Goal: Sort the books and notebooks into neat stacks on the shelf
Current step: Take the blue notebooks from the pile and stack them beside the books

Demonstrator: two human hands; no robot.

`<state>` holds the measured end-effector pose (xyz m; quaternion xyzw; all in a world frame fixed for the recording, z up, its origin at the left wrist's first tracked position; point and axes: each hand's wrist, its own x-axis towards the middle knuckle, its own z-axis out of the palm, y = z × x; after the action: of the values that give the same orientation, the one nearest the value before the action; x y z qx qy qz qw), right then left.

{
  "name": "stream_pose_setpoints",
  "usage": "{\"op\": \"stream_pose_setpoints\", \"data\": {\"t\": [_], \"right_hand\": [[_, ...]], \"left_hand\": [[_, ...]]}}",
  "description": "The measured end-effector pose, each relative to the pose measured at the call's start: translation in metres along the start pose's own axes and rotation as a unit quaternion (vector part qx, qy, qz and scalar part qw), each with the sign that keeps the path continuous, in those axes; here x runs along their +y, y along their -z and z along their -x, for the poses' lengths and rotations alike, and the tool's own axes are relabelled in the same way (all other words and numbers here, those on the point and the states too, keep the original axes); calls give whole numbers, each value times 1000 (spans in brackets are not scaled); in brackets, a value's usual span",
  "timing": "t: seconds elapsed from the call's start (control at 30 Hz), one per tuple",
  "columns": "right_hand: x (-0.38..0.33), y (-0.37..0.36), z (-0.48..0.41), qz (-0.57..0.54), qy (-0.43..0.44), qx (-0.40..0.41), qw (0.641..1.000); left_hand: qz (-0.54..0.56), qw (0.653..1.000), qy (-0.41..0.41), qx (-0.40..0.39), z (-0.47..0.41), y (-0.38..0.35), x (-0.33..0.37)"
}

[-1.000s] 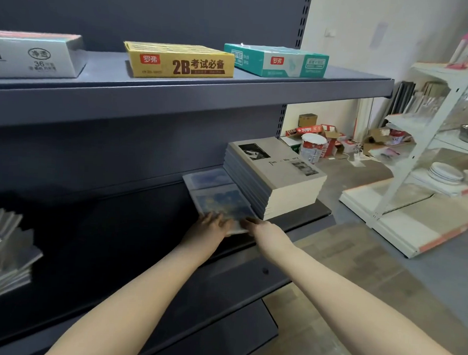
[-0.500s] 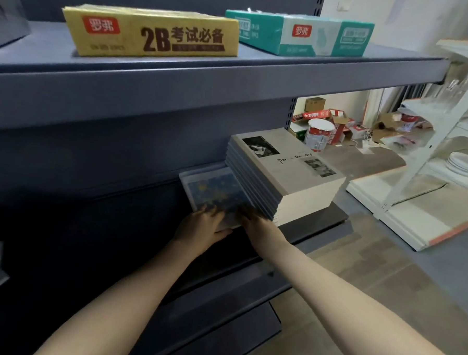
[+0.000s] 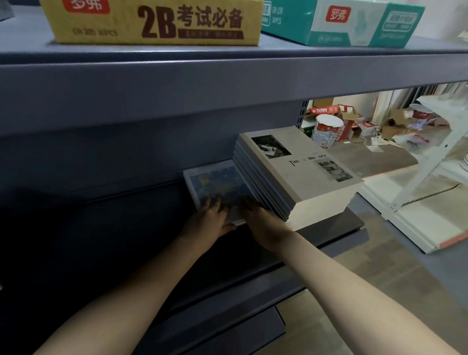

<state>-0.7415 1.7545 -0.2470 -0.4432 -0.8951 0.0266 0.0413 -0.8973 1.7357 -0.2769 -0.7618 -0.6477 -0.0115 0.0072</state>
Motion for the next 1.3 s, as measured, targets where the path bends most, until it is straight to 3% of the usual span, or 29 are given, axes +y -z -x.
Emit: {"op": "stream_pose_setpoints", "data": {"t": [0.17,0.4,0.57,0.77,0.97,1.3], "right_hand": [[0,-1,-5,-10,4,-8,1000],[-24,-7,13,20,-81,-32,996],[-32,-10,39,60,71,45,995],[-75,18,45,78,89,7,993],[-144,32,46,43,160,50,985],[-257,30,24,7,234,68,970]], "left_hand": [[3,1000,15,-22,2,-1,5],[73,993,48,-77,8,26,12],[22,997,62,-47,40,32,-5],[-19,995,92,-39,92,50,-27],[-63,990,123,-14,157,73,-67],[-83,960,264,53,274,108,-142]]}}
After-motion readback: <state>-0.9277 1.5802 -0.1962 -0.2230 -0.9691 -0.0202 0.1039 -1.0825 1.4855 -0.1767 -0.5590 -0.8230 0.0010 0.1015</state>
